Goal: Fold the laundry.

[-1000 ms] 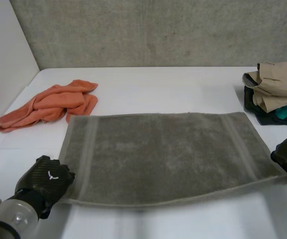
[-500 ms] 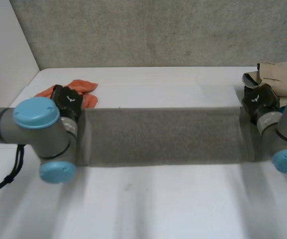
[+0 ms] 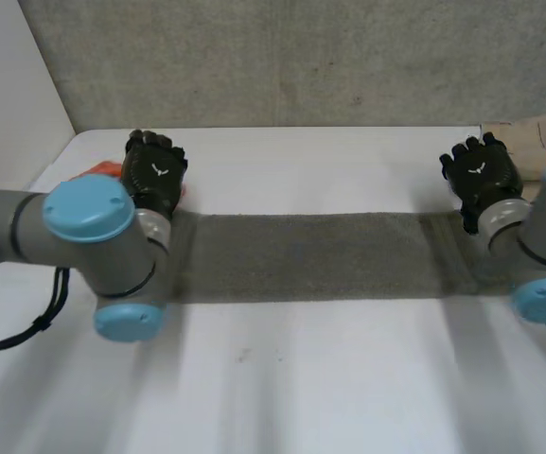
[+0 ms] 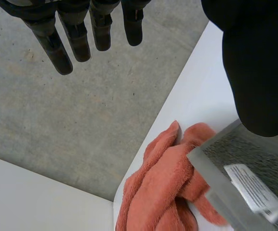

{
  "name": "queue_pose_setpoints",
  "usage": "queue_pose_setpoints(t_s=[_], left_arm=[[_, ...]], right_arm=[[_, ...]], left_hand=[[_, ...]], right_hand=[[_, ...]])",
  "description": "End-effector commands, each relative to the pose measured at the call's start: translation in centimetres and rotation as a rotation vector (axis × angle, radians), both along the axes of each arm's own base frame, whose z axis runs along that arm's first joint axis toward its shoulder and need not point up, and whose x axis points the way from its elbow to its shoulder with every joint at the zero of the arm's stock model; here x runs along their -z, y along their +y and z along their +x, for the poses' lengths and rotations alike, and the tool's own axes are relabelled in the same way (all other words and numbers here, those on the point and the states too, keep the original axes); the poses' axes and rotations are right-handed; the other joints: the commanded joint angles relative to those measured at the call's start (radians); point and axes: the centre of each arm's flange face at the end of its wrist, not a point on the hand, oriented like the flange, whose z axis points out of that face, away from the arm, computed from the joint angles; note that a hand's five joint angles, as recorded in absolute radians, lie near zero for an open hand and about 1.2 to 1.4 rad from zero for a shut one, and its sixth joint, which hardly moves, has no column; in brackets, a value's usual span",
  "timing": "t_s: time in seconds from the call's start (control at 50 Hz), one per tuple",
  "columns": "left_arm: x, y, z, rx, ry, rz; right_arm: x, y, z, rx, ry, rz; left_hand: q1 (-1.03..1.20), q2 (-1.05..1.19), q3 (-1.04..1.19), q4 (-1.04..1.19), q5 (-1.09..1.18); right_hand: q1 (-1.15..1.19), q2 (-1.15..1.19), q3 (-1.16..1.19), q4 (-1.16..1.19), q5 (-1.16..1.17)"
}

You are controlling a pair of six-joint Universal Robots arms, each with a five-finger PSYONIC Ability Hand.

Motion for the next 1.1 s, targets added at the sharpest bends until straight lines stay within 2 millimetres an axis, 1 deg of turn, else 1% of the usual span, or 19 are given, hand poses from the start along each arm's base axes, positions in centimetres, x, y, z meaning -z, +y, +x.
queue_pose_setpoints(t_s=[0.02,0.04,0.1,0.14,0.24,0.28,0.34,0.44,0.5,0.58,0.64,0.72,0.82,0.9,0.96,1.0,1.02,1.04,1.1], left_arm=[[-1.0,4.2,1.9,0.036,0.061,0.055],[-1.0,4.6,2.0,0.043,0.071,0.061],[-0.8,6.0,2.5,0.067,0.11,0.078],[-0.7,6.4,2.7,0.069,0.124,0.077],[0.0,7.2,3.1,0.074,0.143,0.056],[0.1,7.3,3.1,0.074,0.146,0.049],[0.1,7.2,3.1,0.074,0.15,0.037],[0.1,7.2,3.1,0.077,0.153,0.035],[0.1,7.3,3.1,0.077,0.152,0.037],[0.1,7.3,3.1,0.077,0.152,0.037],[-0.1,7.3,3.2,0.074,0.156,0.033],[-0.7,7.5,3.3,0.075,0.164,0.019],[-1.3,7.8,3.4,0.08,0.172,0.005],[-1.4,7.8,3.3,0.081,0.173,0.003],[-1.3,7.8,3.4,0.08,0.171,0.006],[-1.3,7.9,3.4,0.08,0.171,0.006],[-1.3,7.9,3.4,0.08,0.173,0.006],[-1.3,7.9,3.4,0.08,0.173,0.006],[-1.6,8.0,3.5,0.082,0.175,0.001]], right_arm=[[-0.5,3.0,-2.6,-0.005,-0.07,0.188],[-0.2,3.4,-3.5,0.009,-0.077,0.235],[0.4,4.2,-4.3,0.019,-0.081,0.305],[0.8,4.9,-5.1,0.018,-0.087,0.356],[1.8,5.3,-6.6,0.017,-0.112,0.403],[1.9,5.2,-6.9,0.003,-0.124,0.397],[2.3,4.8,-7.4,0.006,-0.131,0.394],[4.0,3.7,-7.9,0.019,-0.132,0.379],[4.4,3.2,-8.0,0.021,-0.131,0.365],[5.2,2.7,-8.2,0.03,-0.119,0.362],[5.2,2.2,-8.9,0.087,-0.103,0.358],[5.0,2.0,-12.0,0.267,-0.072,0.355],[2.0,2.1,-15.8,0.365,0.033,0.27],[1.3,1.9,-17.9,0.395,0.123,0.244],[1.2,1.9,-17.9,0.383,0.125,0.241],[1.3,2.2,-16.9,0.324,0.097,0.248],[1.5,2.4,-16.2,0.285,0.074,0.253],[1.8,2.8,-14.6,0.193,0.013,0.269],[2.1,3.6,-12.7,0.061,-0.097,0.3]], left_hand=[[-0.014,-0.03,-0.037,-0.026,-0.047],[-0.014,-0.03,-0.037,-0.026,-0.047],[-0.014,-0.03,-0.037,-0.026,-0.047],[-0.014,-0.03,-0.037,-0.026,-0.047],[-0.014,-0.03,-0.037,-0.026,-0.047],[-0.014,-0.029,-0.036,-0.025,-0.046],[-0.014,-0.03,-0.037,-0.026,-0.047],[-0.014,-0.029,-0.036,-0.025,-0.046],[-0.014,-0.029,-0.036,-0.025,-0.046],[-0.014,-0.03,-0.037,-0.026,-0.047],[-0.014,-0.03,-0.037,-0.026,-0.047],[-0.014,-0.03,-0.037,-0.026,-0.047],[-0.014,-0.03,-0.037,-0.026,-0.047],[-0.014,-0.03,-0.037,-0.026,-0.047],[-0.014,-0.03,-0.037,-0.026,-0.047],[-0.014,-0.03,-0.037,-0.026,-0.047],[-0.014,-0.03,-0.037,-0.026,-0.047],[-0.014,-0.03,-0.037,-0.026,-0.047],[-0.014,-0.03,-0.037,-0.026,-0.047]], right_hand=[[-0.057,-0.04,-0.044,-0.039,-0.044],[-0.057,-0.04,-0.044,-0.039,-0.044],[0.032,0.049,0.045,0.05,0.045],[0.1,0.117,0.113,0.118,0.113],[0.188,0.205,0.201,0.206,0.201],[0.278,0.295,0.292,0.297,0.292],[0.294,0.311,0.307,0.312,0.307],[0.364,0.381,0.377,0.382,0.377],[0.458,0.475,0.471,0.476,0.471],[1.163,1.18,1.177,1.182,1.176],[1.165,1.181,1.178,1.183,1.178],[1.165,1.181,1.178,1.183,1.178],[1.165,1.181,1.178,1.183,1.178],[1.165,1.181,1.178,1.183,1.178],[1.165,1.181,1.178,1.183,1.178],[0.774,0.791,0.788,0.793,0.788],[0.659,0.676,0.672,0.677,0.672],[0.562,0.579,0.575,0.58,0.575],[0.435,0.452,0.448,0.453,0.448]])
